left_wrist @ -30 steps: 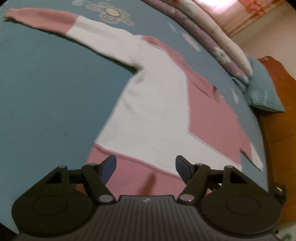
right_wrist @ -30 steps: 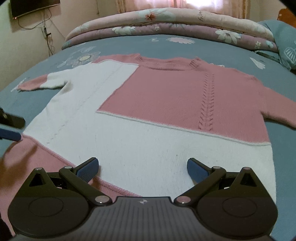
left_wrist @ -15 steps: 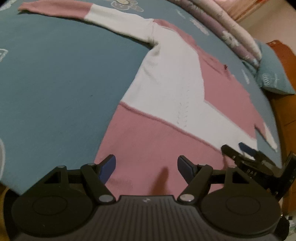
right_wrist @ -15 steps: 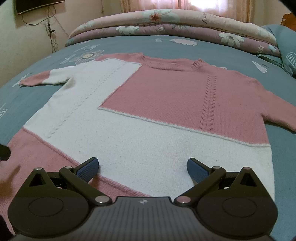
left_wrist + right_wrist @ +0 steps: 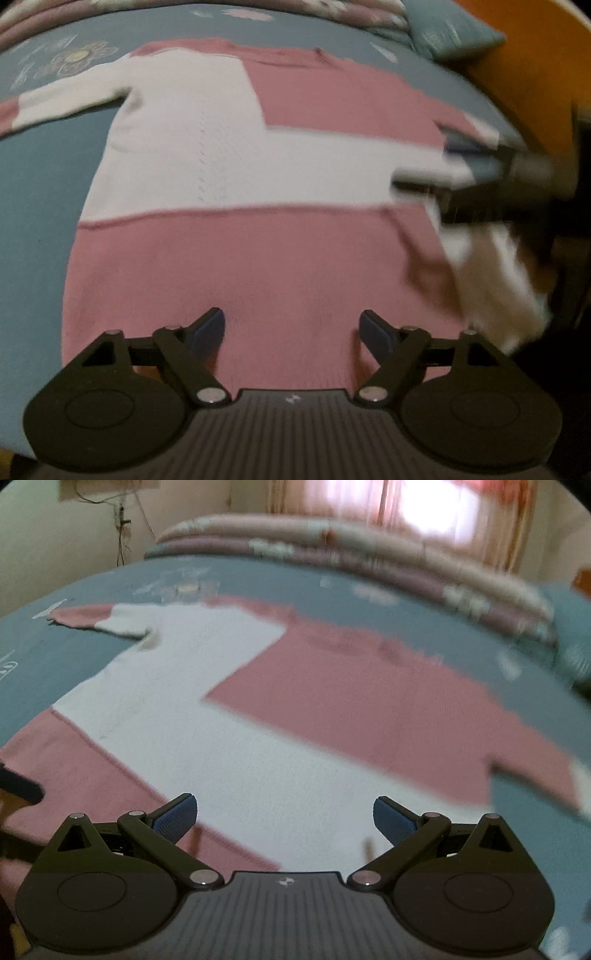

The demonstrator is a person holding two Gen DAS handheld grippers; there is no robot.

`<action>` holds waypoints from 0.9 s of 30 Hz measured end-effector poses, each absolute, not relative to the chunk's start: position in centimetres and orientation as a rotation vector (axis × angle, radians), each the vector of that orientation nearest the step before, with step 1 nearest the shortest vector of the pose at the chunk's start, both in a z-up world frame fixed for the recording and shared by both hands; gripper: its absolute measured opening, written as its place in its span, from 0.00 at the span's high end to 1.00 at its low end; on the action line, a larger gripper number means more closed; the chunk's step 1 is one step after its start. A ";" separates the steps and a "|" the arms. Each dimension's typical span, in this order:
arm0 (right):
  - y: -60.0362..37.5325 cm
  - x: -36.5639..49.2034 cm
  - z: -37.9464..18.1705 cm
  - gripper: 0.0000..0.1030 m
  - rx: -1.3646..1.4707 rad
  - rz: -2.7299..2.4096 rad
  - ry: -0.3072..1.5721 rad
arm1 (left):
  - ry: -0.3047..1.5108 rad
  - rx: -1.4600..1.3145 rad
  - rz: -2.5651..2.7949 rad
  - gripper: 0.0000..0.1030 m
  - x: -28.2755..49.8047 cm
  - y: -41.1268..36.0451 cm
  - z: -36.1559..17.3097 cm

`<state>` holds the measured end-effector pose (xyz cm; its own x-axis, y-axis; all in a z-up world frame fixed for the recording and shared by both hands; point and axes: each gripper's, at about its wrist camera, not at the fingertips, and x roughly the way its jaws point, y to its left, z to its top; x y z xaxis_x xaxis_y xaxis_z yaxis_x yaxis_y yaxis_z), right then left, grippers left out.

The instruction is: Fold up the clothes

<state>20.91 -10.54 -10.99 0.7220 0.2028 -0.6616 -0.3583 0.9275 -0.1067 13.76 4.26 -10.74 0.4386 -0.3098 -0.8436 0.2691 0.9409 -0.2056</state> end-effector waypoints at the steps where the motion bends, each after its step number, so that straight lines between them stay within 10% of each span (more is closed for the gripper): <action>1: -11.0 20.8 -10.4 0.00 -0.230 0.308 0.683 | 1.068 -0.009 -0.365 0.16 13.2 3.9 -10.7; 27: -18.6 21.1 -8.5 0.00 0.019 0.188 0.693 | 0.992 0.060 -0.754 0.10 11.8 -5.2 -9.6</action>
<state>21.15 -18.62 -8.51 0.7535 0.1781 -0.6329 -0.1656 0.9830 0.0794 11.76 -5.24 -9.64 0.3188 -0.5470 -0.7740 0.5994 0.7490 -0.2825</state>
